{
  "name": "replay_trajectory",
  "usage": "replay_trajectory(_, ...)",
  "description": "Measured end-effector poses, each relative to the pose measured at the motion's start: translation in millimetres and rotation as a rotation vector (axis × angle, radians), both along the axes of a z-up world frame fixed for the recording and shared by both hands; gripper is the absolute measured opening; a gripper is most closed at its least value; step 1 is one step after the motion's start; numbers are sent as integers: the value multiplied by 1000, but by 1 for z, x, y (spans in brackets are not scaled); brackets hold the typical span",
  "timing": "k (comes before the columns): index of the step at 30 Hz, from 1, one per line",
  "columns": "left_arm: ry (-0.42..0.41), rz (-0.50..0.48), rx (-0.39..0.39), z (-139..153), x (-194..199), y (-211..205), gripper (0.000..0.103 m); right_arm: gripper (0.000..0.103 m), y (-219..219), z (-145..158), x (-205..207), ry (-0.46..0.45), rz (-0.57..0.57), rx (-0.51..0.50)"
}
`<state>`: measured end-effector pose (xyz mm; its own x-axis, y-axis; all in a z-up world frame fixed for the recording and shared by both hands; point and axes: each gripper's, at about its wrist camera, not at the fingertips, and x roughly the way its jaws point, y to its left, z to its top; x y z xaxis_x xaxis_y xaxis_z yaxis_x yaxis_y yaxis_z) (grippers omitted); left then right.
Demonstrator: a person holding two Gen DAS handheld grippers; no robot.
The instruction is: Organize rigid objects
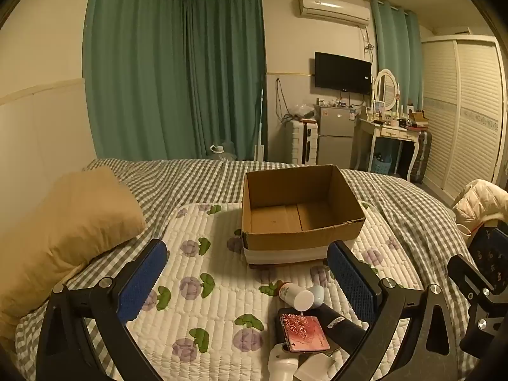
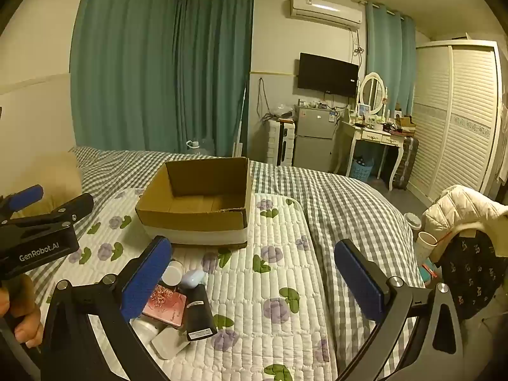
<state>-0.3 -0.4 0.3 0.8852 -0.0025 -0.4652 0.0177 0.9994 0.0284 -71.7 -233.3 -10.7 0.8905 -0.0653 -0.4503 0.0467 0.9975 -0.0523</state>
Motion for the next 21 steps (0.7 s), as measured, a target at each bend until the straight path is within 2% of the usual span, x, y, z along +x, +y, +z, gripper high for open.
replay_trajectory(21,-9,1,21,-1,-3,-3,103,103,0,4,-2,-6,1,3)
